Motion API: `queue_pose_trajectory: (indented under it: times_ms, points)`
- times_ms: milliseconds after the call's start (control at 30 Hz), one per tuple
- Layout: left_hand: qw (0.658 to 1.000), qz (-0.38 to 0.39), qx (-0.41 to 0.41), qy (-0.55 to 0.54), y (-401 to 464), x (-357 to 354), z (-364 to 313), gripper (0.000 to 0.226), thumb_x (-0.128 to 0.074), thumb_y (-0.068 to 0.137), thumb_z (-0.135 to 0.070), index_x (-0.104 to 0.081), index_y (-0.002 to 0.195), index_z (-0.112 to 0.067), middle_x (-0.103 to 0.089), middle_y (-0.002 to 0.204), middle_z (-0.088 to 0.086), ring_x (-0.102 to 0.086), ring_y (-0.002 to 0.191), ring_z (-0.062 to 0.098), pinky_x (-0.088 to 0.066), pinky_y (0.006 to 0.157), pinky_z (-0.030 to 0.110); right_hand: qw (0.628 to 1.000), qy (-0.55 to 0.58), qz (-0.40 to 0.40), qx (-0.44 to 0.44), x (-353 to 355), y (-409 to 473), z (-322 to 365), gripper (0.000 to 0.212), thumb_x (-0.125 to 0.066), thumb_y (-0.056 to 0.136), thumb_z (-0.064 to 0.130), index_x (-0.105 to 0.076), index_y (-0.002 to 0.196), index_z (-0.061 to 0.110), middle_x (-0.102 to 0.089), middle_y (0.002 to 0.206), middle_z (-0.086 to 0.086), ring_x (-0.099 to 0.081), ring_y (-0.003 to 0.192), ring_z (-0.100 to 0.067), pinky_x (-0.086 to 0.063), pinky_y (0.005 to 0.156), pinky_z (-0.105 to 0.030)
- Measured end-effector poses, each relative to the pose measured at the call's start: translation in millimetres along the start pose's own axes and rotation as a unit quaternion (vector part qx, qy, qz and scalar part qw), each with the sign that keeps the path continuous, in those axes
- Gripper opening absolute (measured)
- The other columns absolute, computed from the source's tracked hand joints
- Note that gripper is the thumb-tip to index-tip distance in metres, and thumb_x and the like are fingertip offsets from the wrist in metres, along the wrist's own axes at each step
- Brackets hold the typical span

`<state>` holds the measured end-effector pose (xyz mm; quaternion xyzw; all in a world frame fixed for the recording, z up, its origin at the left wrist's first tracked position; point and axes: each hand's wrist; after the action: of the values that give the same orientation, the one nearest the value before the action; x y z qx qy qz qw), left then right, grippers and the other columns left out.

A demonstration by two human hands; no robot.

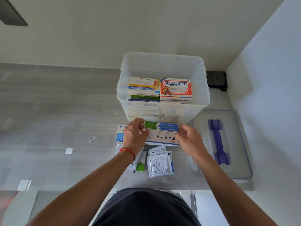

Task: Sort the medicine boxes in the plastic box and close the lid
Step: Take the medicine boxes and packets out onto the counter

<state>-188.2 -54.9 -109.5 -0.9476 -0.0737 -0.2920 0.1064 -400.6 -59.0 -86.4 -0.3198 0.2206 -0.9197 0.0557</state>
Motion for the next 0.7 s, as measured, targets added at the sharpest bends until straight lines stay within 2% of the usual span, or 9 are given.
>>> queue_pose_trajectory:
  times_ms: [67, 133, 200, 233, 333, 400, 467, 567, 700]
  points:
    - [1.0, 0.011, 0.004, 0.006, 4, -5, -8, 0.031, -0.068, 0.086, -0.005, -0.065, 0.116, -0.005, -0.07, 0.096, 0.009, -0.067, 0.088, 0.021, -0.059, 0.081, 0.026, 1.0, -0.011, -0.002, -0.003, 2, 0, -2, 0.025, -0.058, 0.095, 0.017, -0.067, 0.118, 0.02, -0.076, 0.119, 0.002, -0.073, 0.1, -0.012, -0.056, 0.071, -0.014]
    - [1.0, 0.021, 0.018, 0.009, 3, -4, -16, 0.03, -0.062, 0.087, 0.0, -0.065, 0.117, -0.004, -0.072, 0.101, 0.009, -0.068, 0.094, 0.022, -0.059, 0.088, 0.032, 1.0, -0.026, -0.001, 0.004, 4, -3, -1, 0.033, -0.058, 0.097, 0.015, -0.06, 0.13, 0.015, -0.069, 0.132, -0.003, -0.07, 0.111, -0.018, -0.06, 0.084, -0.026]
    - [1.0, 0.02, -0.002, 0.018, -3, 5, -23, 0.031, -0.057, 0.084, 0.006, -0.069, 0.11, -0.006, -0.072, 0.103, 0.007, -0.067, 0.097, 0.022, -0.057, 0.084, 0.023, 0.998, -0.051, -0.01, 0.03, 10, -10, 3, 0.038, -0.059, 0.098, 0.017, -0.055, 0.135, 0.013, -0.065, 0.134, -0.003, -0.067, 0.116, -0.019, -0.059, 0.092, -0.036]
    - [0.999, 0.017, -0.026, 0.021, -8, 13, -28, 0.032, -0.057, 0.082, 0.009, -0.07, 0.106, -0.007, -0.072, 0.102, 0.006, -0.068, 0.097, 0.02, -0.056, 0.08, 0.017, 0.997, -0.059, -0.013, 0.057, 14, -14, 7, 0.035, -0.06, 0.098, 0.018, -0.059, 0.132, 0.015, -0.068, 0.128, 0.0, -0.068, 0.111, -0.014, -0.059, 0.091, -0.036]
    - [0.985, -0.019, -0.172, 0.01, -18, 46, -52, 0.027, -0.059, 0.081, 0.011, -0.071, 0.096, -0.007, -0.073, 0.095, 0.003, -0.071, 0.084, 0.014, -0.061, 0.073, 0.023, 0.98, -0.056, -0.012, 0.193, 34, -22, 29, 0.017, -0.065, 0.098, 0.02, -0.072, 0.114, 0.017, -0.07, 0.099, 0.018, -0.068, 0.089, 0.002, -0.059, 0.075, -0.018]
    - [0.965, -0.06, -0.257, 0.008, -8, 67, -75, 0.025, -0.057, 0.083, 0.008, -0.071, 0.094, -0.01, -0.072, 0.092, 0.001, -0.07, 0.079, 0.011, -0.06, 0.071, 0.02, 0.96, -0.045, -0.036, 0.275, 53, -16, 55, 0.015, -0.066, 0.098, 0.02, -0.073, 0.11, 0.015, -0.068, 0.093, 0.021, -0.068, 0.083, 0.004, -0.053, 0.066, -0.008]
    - [0.949, -0.112, -0.295, 0.022, 19, 79, -95, 0.026, -0.054, 0.081, 0.007, -0.071, 0.091, -0.01, -0.072, 0.09, 0.001, -0.068, 0.076, 0.011, -0.058, 0.071, 0.018, 0.943, -0.043, -0.085, 0.32, 71, 5, 84, 0.015, -0.065, 0.099, 0.021, -0.073, 0.109, 0.014, -0.07, 0.092, 0.017, -0.067, 0.077, 0.004, -0.05, 0.065, -0.006]
    - [0.943, -0.14, -0.285, 0.095, 71, 79, -109, 0.027, -0.051, 0.078, 0.008, -0.072, 0.089, -0.006, -0.071, 0.094, 0.006, -0.066, 0.082, 0.02, -0.056, 0.071, 0.03, 0.941, -0.116, -0.128, 0.291, 89, 58, 112, 0.016, -0.063, 0.097, 0.016, -0.073, 0.109, 0.016, -0.073, 0.097, 0.007, -0.066, 0.079, -0.001, -0.053, 0.071, -0.017]
    - [0.955, -0.073, -0.219, 0.187, 110, 62, -91, 0.036, -0.047, 0.079, 0.011, -0.071, 0.1, -0.004, -0.068, 0.107, 0.013, -0.058, 0.107, 0.03, -0.052, 0.09, 0.04, 0.939, -0.283, -0.022, 0.195, 87, 117, 119, 0.034, -0.068, 0.094, 0.016, -0.065, 0.128, 0.015, -0.068, 0.127, -0.005, -0.064, 0.107, -0.018, -0.049, 0.087, -0.029]
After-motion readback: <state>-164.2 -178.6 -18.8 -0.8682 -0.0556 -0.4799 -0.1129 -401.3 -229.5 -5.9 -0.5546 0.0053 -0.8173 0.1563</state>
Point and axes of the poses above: each hand's wrist, its own y-axis towards the middle knuckle, its own x-axis out of the back of the hand, z = x × y
